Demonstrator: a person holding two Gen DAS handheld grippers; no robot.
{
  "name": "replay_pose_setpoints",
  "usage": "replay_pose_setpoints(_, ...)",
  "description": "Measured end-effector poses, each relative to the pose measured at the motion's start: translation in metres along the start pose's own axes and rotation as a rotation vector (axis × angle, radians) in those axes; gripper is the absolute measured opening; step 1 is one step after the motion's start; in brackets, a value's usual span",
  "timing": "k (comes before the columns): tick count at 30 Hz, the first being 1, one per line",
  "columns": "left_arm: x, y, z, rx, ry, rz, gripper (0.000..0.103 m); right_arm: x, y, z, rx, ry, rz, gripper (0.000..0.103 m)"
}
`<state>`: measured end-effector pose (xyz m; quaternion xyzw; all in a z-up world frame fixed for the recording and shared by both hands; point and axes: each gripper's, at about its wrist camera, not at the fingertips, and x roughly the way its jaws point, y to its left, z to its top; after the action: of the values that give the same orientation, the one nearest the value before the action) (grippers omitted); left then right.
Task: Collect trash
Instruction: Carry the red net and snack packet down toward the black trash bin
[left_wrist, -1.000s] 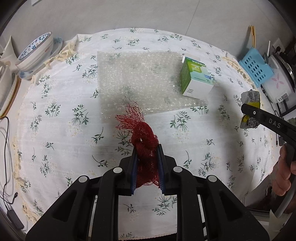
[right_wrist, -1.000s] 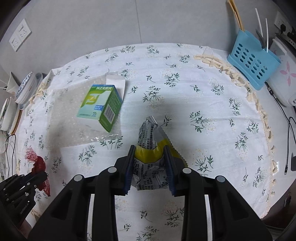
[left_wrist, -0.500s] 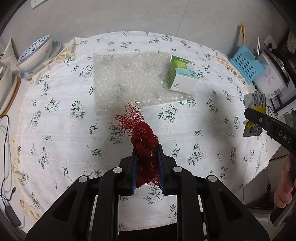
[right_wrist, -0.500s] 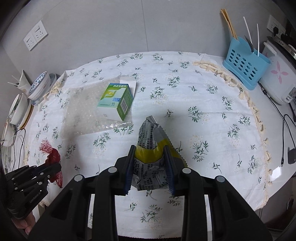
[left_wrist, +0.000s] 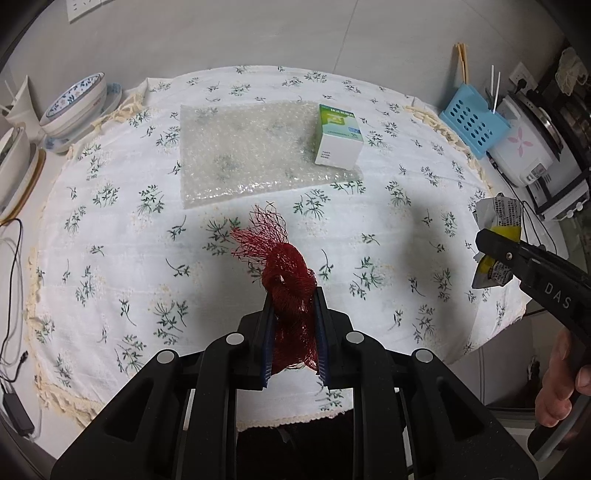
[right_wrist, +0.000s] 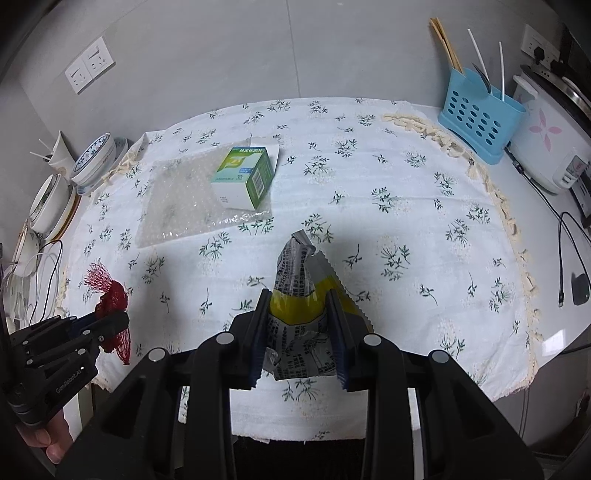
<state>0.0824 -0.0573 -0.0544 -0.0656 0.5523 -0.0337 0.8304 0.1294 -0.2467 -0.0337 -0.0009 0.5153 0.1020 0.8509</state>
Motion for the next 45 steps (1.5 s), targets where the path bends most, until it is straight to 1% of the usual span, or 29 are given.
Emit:
replay_pose_setpoints(2,-0.001,-0.001,-0.003,0.001,-0.001,-0.001,0.018,-0.004,-0.001,-0.005,-0.002,-0.005,0.002,0.028)
replay_pose_setpoints(9,-0.011,-0.011,-0.025,0.004,-0.006,-0.004,0.018,-0.016,-0.003,-0.026,-0.005,-0.012,0.015,0.028)
replay_pose_setpoints(15,-0.012,-0.017,-0.045,0.000,0.002,-0.004,0.018,-0.023,-0.008,-0.046,-0.012,-0.009,0.022,0.028)
replay_pose_setpoints(27,-0.015,-0.036,-0.084,-0.005,0.012,-0.012,0.018,-0.029,-0.020,-0.086,-0.017,0.019,0.036,0.028)
replay_pose_setpoints(45,-0.011,-0.069,-0.150,0.004,0.048,-0.033,0.018,-0.037,-0.036,-0.145,-0.047,0.062,0.064,0.028)
